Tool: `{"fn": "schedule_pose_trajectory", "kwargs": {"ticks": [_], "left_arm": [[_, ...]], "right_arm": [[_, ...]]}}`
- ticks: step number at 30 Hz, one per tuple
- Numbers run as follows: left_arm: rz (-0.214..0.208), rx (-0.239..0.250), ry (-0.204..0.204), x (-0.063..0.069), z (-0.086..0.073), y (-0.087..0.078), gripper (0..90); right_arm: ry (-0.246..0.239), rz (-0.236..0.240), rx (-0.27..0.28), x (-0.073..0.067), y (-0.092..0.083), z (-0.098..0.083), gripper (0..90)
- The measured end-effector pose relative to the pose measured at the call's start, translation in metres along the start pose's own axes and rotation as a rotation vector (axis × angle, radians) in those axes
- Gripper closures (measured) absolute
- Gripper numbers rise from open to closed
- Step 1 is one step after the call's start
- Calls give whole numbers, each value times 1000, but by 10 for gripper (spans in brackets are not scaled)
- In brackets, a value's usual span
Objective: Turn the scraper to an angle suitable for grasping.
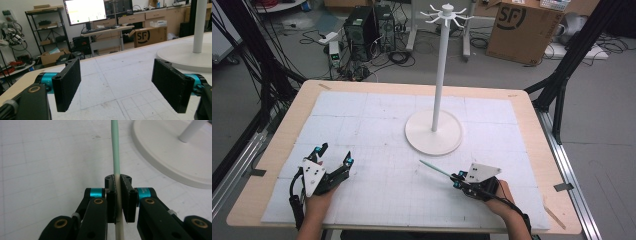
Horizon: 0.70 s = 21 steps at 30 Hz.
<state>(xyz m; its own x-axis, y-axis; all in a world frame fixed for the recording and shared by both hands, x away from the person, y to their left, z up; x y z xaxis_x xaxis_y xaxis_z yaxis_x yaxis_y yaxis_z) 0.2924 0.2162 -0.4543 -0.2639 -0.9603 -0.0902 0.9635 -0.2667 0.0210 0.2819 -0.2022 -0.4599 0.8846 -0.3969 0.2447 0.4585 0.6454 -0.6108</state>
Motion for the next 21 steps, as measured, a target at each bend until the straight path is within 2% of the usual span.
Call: {"fn": "schedule_pose_trajectory", "kwargs": {"ticks": [5, 8, 12, 18, 20, 21], "left_arm": [[1, 0, -3, 0, 0, 0, 241], [1, 1, -3, 0, 0, 0, 241], [1, 0, -3, 0, 0, 0, 241], [0, -1, 0, 0, 0, 0, 241], [0, -2, 1, 0, 0, 0, 242], [0, -1, 0, 0, 0, 0, 241]], "right_arm": [[-23, 38, -17, -8, 5, 2, 848], [-34, 28, -32, -8, 7, 1, 848], [-6, 34, -19, -8, 7, -2, 847], [-16, 52, -27, -10, 8, -2, 838], [-17, 57, -28, -11, 8, -2, 815], [-13, 69, -22, -11, 7, -1, 760]]}}
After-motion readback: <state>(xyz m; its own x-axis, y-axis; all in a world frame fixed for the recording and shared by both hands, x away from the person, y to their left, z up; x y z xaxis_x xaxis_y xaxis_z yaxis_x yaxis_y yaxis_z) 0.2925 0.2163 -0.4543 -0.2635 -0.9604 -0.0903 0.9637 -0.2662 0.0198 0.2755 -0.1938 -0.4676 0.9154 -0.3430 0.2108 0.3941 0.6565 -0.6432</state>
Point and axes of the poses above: each handheld gripper's, and its own axes: y roughly forward along the jaws, z roughly out of its top, x roughly to its right, the point moved 4 cm from there along y, roughly forward along the jaws, and after that the axes turned 4 degrees about -y, right-handed, at the moved point
